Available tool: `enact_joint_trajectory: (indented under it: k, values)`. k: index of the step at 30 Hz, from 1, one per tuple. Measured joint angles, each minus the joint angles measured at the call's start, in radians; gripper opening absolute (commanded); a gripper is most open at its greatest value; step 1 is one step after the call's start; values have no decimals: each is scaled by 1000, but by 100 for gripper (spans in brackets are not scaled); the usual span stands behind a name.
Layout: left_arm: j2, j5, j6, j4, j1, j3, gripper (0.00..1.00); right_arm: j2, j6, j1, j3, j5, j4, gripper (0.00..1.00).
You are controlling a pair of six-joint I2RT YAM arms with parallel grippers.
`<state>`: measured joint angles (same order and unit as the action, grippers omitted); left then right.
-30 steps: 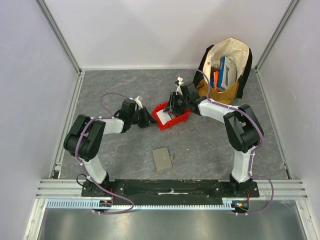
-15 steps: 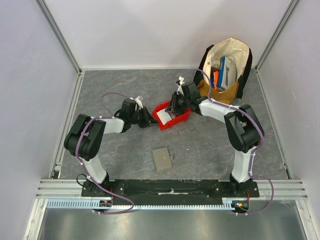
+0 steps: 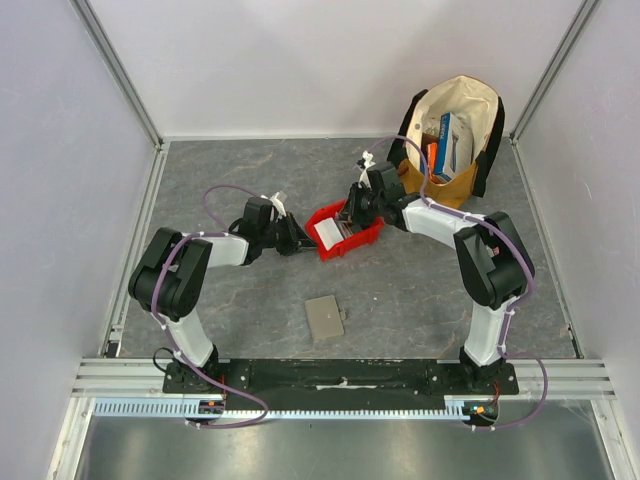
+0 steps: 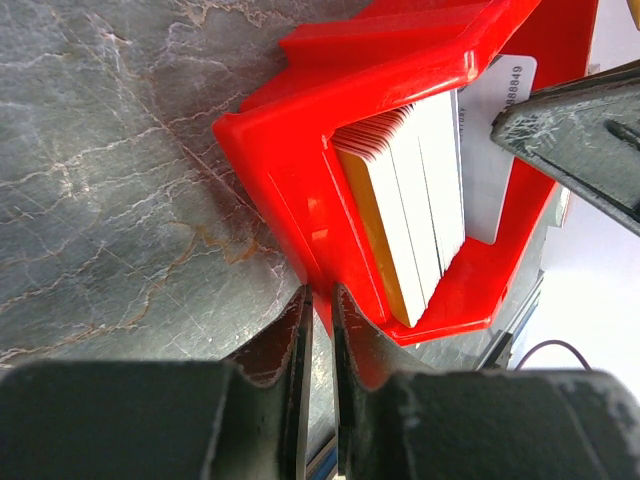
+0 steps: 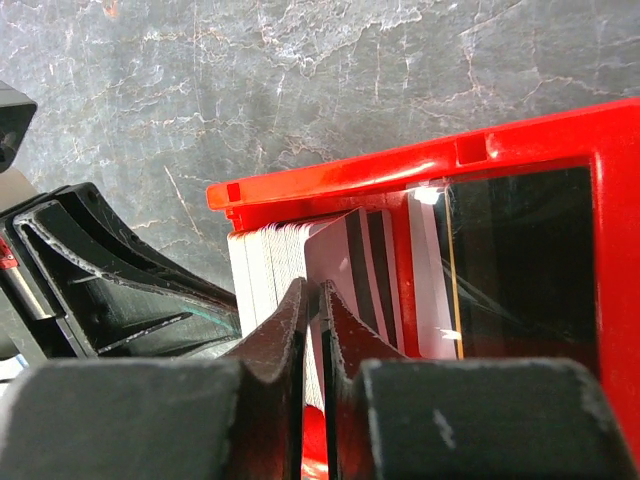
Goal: Put the credit cards into the card holder
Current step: Pick up the credit card from the storage box.
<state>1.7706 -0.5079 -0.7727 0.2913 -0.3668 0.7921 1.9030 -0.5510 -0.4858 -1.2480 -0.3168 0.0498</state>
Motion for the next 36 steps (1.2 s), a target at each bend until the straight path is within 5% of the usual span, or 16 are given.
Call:
enact_joint_trajectory:
  k: [7, 19, 36]
  values:
    - [0, -1, 0, 0, 0, 0, 17, -15, 39, 0, -13, 49, 38, 0]
    - [0, -2, 1, -2, 1, 2, 17, -12, 130, -3, -74, 151, 152, 0]
    - [-34, 30, 56, -89, 0, 7, 45, -179, 267, -17, -131, 293, 242, 0]
